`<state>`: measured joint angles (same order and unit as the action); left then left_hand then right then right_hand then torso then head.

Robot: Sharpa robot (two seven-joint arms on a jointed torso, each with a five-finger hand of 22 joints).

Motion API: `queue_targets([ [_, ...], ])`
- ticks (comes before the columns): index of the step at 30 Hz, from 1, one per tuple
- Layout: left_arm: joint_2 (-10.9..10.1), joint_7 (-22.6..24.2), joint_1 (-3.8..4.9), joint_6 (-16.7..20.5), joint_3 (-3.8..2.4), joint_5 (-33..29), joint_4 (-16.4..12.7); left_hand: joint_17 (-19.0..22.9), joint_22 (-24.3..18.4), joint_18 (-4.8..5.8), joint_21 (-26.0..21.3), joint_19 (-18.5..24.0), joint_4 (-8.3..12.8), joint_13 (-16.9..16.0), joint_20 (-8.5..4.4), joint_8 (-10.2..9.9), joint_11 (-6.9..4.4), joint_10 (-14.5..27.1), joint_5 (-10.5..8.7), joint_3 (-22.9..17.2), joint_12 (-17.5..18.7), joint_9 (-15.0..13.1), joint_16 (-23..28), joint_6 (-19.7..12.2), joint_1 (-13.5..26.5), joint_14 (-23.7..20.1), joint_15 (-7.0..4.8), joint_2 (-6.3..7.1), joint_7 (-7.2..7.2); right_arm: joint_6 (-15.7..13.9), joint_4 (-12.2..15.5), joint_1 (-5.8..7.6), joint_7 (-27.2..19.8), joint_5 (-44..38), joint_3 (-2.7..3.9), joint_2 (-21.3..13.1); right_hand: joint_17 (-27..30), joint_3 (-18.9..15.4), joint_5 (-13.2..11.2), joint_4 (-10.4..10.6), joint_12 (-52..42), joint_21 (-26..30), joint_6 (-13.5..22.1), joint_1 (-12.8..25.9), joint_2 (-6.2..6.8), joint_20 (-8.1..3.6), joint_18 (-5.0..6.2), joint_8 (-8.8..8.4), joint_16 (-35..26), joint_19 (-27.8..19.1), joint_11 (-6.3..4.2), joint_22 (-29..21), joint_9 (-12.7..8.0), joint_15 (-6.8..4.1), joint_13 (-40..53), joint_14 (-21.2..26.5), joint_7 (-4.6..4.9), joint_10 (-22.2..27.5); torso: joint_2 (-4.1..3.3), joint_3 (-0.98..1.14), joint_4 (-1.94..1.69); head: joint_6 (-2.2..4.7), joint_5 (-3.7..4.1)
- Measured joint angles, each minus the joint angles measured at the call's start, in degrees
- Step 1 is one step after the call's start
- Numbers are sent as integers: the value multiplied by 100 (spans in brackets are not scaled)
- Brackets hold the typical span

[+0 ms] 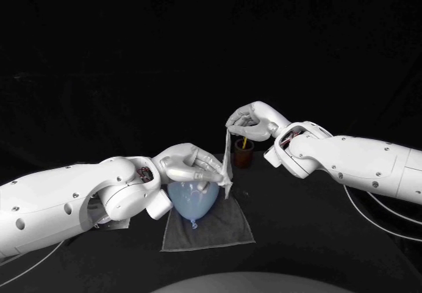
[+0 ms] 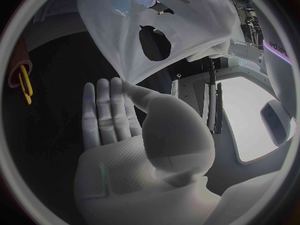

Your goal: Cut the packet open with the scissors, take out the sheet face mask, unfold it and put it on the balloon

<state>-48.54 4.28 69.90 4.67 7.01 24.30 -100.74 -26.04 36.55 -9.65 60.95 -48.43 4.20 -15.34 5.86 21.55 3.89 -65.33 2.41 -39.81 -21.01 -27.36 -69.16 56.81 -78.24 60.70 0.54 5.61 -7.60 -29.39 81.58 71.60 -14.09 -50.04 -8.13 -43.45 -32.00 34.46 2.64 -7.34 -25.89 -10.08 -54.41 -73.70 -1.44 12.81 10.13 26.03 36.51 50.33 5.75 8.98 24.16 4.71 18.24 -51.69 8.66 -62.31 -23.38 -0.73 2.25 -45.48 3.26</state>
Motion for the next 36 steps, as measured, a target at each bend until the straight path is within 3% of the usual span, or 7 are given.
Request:
queue_targets([
  [5, -94, -132, -6, 10, 5, 124, 84, 0, 0, 28, 0, 0, 0, -6, 0, 1, 0, 0, 17, 0, 1, 0, 0, 0, 15, 0, 1, 15, 0, 5, -129, -82, 51, -18, 0, 143, 0, -1, -2, -1, 1, 0, 0, -14, -14, 0, 0, 0, 0, 0, 1, 0, 0, 0, 0, 0, 0, 0, -5, -6, -1, -13, 8],
  [10, -175, -349, -7, -75, 9, 340, 166, 0, 0, -33, 0, 0, -15, -6, 0, 1, 0, 1, 16, 15, 5, 0, 0, -1, 16, 0, 1, 16, 1, 14, -213, -172, 86, -27, -6, 306, 1, -1, -3, -1, 1, 0, 0, -14, -14, 0, -1, -1, 0, 0, 1, 0, 0, 0, -2, 0, 0, 0, -9, -12, -4, -60, -4],
  [16, -235, -722, -10, -220, 27, 628, 254, 0, -1, -33, 0, 0, -15, -6, 0, 1, 1, 1, 16, 15, 5, 0, 0, -2, 22, 0, 2, 23, 2, 21, -312, -244, 132, -35, -10, 473, 1, -1, -13, -1, 8, 0, 1, -14, -14, 0, -2, -16, 0, 0, 2, -1, 0, 0, -3, 0, 1, 0, -10, -12, -7, -115, -34],
  [29, -527, -1188, -15, -414, 46, 889, 296, -6, -4, -28, 0, 0, -15, -6, 0, -2, 1, 1, 16, 16, 6, 0, -22, -3, 28, 1, 4, 29, 3, -34, -367, -258, 204, -59, -7, 745, 3, -2, -25, -2, 10, 0, 5, -21, -20, 0, -11, 0, 0, 0, 11, 5, 0, 0, 2, 0, 4, 8, -20, -2, -2, -159, -90],
  [36, -644, -1230, -15, -514, 46, 888, 288, -5, -5, -16, 0, -22, -15, -11, -22, -14, 2, 2, 14, 15, -11, 0, -22, -3, 19, 8, 12, 20, 3, -96, -399, -188, 233, -116, -4, 888, 4, -2, -8, -2, 10, 0, 15, -21, -20, 0, -42, 1, 0, 0, 12, 4, 0, 0, 1, 0, 12, 9, -23, -5, -3, -165, -91],
])
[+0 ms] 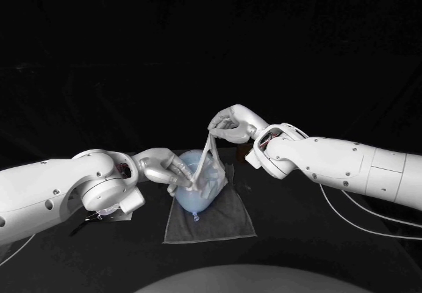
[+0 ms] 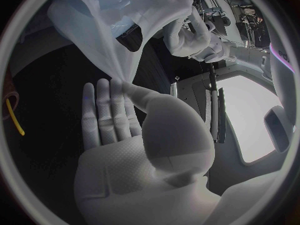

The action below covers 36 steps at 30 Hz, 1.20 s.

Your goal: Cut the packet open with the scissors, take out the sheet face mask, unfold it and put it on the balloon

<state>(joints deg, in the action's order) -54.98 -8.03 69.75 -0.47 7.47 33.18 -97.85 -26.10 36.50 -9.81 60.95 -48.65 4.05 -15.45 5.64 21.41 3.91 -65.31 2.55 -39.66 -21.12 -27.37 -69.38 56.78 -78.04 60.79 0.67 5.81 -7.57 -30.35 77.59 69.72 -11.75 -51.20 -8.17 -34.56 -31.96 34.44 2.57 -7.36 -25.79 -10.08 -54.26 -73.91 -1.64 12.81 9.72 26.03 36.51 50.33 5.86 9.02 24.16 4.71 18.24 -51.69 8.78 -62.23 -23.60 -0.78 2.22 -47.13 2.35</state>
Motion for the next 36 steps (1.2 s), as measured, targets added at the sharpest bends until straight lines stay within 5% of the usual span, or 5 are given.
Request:
queue_targets([
  [19, -120, 139, 2, -356, -11, -437, 3, -18, -4, 12, 0, -20, 0, -3, 20, 20, -3, -3, 1, 0, 0, -1, 0, 4, -6, 17, -14, -6, -4, -58, -130, 342, 26, -391, 9, 247, 3, 10, -4, 10, 0, 0, 0, 1, 1, 0, -4, -18, 0, 0, -6, 4, 0, 0, 3, 0, -21, 7, -6, -9, 2, 10, -18],
  [23, -124, 179, -2, -428, -2, -529, -2, -28, -5, 14, 0, -20, 1, -3, 21, 20, -12, -11, 1, 1, 2, -1, 0, 5, -7, 17, -13, -6, -5, 52, -229, 411, 23, -527, 23, 328, 4, 10, -4, 10, 1, 0, 1, 1, 1, 0, -6, -16, 0, 0, -6, 4, 0, 0, 3, 0, -21, 7, -3, -8, 5, 27, -18],
  [36, -196, 258, -3, -431, -2, -841, 12, -31, -8, -19, 0, -20, 6, -3, 21, 20, -11, -11, 1, 7, 5, -1, -23, 10, -6, 23, -3, -6, -10, 707, -452, 422, 160, -1228, -79, 606, 8, 9, -6, 10, 1, 0, -2, 2, 2, 0, -8, 0, 0, 0, -5, 3, 0, 0, 1, 0, -15, 7, -10, 1, 4, 49, -36],
])
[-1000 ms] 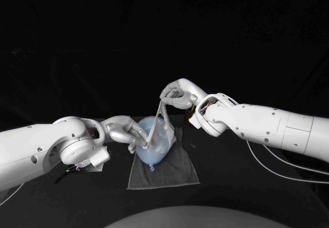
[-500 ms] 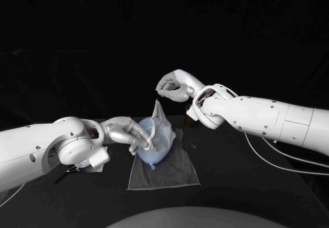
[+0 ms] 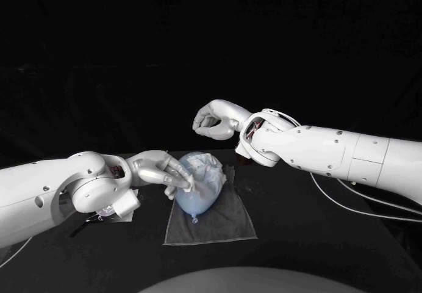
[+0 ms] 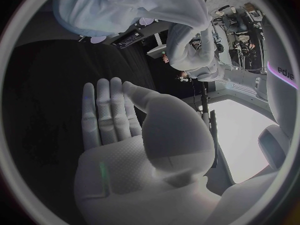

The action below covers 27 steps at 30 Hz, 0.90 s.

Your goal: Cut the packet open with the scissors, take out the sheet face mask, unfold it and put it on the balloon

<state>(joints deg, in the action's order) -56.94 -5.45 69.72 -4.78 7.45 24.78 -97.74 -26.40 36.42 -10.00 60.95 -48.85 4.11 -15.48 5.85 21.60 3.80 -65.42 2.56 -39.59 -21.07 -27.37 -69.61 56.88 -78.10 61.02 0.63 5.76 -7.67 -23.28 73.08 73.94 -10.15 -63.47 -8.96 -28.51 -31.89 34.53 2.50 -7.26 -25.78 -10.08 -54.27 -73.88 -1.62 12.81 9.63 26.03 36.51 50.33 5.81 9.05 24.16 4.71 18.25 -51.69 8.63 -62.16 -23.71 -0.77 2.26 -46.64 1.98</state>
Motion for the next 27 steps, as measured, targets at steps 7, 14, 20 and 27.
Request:
queue_targets([
  [7, -94, -30, 0, 31, -1, -88, 50, 10, -1, 0, 0, 0, 0, -6, 0, 0, 0, 0, 0, 0, 1, 0, 0, 0, 0, -1, 1, 1, 0, 113, -134, -21, 136, -181, -32, 73, 9, 18, -10, 17, 8, 0, 3, 13, 13, 22, -1, -2, -22, -22, -5, -1, 0, 0, -7, 0, 16, 18, -4, 0, -1, -7, -19],
  [14, -216, -272, 0, -36, -2, -97, 166, 12, -34, 2, -14, 1, -19, -35, 1, -57, 68, 127, -1, 1, 22, -89, 0, -101, 37, -29, -2, 37, -99, 30, -219, -64, 160, -62, -46, 23, 46, -264, 7, 294, 440, 78, 470, 355, 352, 105, -3, -352, -57, -147, 192, -50, 551, 132, -296, 132, 232, 486, -4, 5, 2, -32, -39],
  [20, -262, -770, 1, -322, -2, -27, 270, -22, -189, 3, -268, 60, -320, -7, 146, -371, 237, 340, 12, 366, 66, -323, -14, -780, 456, -124, 147, 249, -243, -141, -219, -99, 100, 315, -47, -142, 116, -493, 6, 522, 709, 189, 776, 597, 762, 144, -10, -800, -157, -187, 305, -146, 172, 216, -578, 217, 333, 593, -4, 6, 7, -59, -55],
  [27, -270, -1277, 1, -669, -2, 172, 396, -69, -505, 5, -692, -56, -786, 17, 323, -332, 362, 506, 12, 1028, 112, -307, -89, -1500, 843, -218, 280, 539, -345, -248, -195, -158, 52, 657, -48, -336, 236, -815, 6, 730, 911, 287, 780, 682, 996, 177, 53, -1013, -312, -153, 321, -227, -52, 236, -833, 236, 336, 576, -6, 7, 10, -89, -64],
])
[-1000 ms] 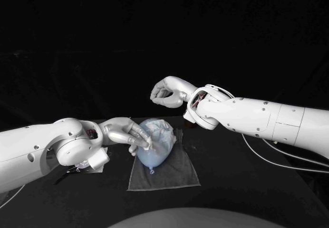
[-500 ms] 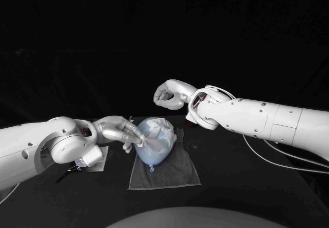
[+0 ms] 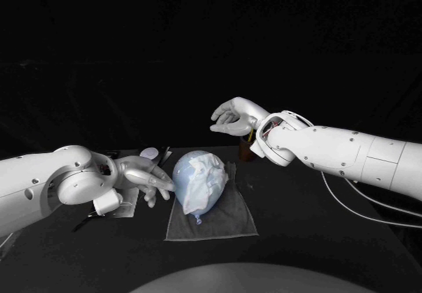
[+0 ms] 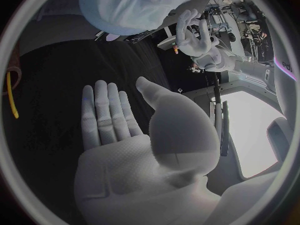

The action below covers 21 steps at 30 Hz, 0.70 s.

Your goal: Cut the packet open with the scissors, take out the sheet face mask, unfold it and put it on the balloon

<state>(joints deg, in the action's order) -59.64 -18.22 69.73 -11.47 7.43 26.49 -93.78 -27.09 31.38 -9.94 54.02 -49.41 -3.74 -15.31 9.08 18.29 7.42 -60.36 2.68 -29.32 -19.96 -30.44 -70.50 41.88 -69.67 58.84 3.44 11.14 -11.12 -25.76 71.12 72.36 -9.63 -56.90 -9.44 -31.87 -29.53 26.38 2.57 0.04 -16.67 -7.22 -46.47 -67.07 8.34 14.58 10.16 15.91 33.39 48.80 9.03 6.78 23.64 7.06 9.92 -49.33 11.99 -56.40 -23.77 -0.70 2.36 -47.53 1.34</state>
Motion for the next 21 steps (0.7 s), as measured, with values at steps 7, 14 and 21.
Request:
queue_targets([
  [7, 2, -293, 0, -168, 0, 195, 105, -3, -240, 9, -298, -190, -435, -6, 25, 305, 27, 68, 0, 628, 0, -89, 0, -395, -17, -30, 30, 175, 56, -37, 29, -86, -12, 294, -1, -222, 130, -371, 0, 178, 129, 13, -6, -28, 50, -14, 0, -108, -145, 178, 14, -57, -159, -1, -240, -233, -16, -85, -5, 3, 3, -35, -7],
  [14, -6, -294, 0, -68, -5, 378, 279, -2, -382, 18, -445, -356, -727, -77, 1, 706, -8, 33, 0, 1056, -158, -140, -50, -507, -447, -46, 46, 99, 77, -10, 89, -145, -34, 532, -2, -470, 188, -543, 0, 281, 218, -221, -176, -363, -117, -258, -1, -175, -151, 879, -148, 0, -301, -238, -453, -1234, -102, -526, -7, 3, -3, -69, -23],
  [21, -16, 667, 0, 632, -50, 471, 329, 49, -457, 21, -571, -341, -582, -219, -49, 1026, -119, -78, 0, 908, -450, -107, 39, -86, -1208, -153, -101, -132, 97, 215, 205, -277, -132, 724, 1, -716, -352, -334, 5, 186, -15, -954, -630, -738, -205, -813, -20, -173, 648, 2250, -535, 319, -411, -737, -315, -2960, -334, -1748, -17, -4, -2, -81, -67],
])
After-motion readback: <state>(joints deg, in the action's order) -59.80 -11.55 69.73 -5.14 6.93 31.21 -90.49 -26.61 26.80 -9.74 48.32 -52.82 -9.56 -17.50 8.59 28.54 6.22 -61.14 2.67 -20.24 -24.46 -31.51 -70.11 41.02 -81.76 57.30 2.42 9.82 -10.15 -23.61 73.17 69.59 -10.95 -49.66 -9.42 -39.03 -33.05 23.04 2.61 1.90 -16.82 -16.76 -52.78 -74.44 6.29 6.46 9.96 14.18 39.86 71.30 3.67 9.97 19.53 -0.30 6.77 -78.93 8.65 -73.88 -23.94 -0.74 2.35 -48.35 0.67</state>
